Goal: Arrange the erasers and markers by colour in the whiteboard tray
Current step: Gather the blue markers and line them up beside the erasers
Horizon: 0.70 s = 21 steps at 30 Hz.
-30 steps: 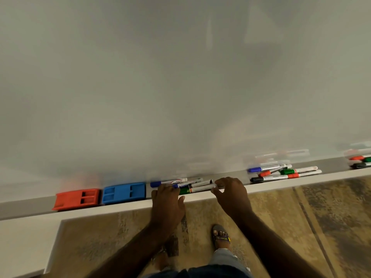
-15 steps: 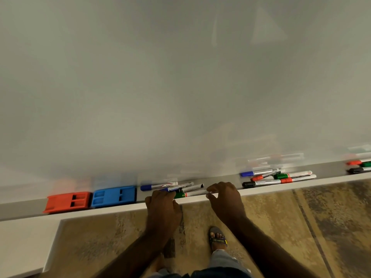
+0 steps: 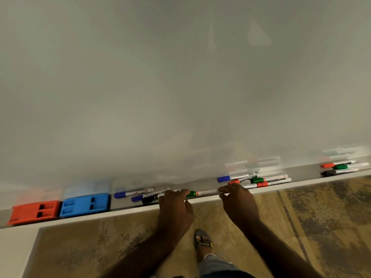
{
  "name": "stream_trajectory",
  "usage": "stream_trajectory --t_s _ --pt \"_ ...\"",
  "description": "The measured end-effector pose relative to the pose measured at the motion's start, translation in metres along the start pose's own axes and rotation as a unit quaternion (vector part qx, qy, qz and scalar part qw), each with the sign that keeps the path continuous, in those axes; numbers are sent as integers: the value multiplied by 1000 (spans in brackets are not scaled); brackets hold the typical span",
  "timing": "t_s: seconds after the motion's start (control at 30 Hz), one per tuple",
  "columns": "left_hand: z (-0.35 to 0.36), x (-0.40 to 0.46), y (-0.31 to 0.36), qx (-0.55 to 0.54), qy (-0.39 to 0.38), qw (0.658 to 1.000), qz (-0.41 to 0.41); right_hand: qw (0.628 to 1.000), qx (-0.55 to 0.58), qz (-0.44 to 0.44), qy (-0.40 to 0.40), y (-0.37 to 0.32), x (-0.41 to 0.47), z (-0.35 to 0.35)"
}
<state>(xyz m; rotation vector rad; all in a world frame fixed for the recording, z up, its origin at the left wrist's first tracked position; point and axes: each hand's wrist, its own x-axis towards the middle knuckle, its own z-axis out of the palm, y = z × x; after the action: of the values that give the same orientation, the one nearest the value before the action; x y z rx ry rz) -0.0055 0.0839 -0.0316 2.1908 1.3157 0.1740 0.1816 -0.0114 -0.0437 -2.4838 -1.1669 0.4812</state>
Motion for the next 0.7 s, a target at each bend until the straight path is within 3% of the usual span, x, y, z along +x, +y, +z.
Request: stream_trajectory --t_s 0.5,0.7 --pt "43 6 26 24 5 997 -79 996 -35 -74 -46 43 20 -12" --pt "38 4 15 11 22 997 -76 994 -40 -89 -38 44 19 -11"
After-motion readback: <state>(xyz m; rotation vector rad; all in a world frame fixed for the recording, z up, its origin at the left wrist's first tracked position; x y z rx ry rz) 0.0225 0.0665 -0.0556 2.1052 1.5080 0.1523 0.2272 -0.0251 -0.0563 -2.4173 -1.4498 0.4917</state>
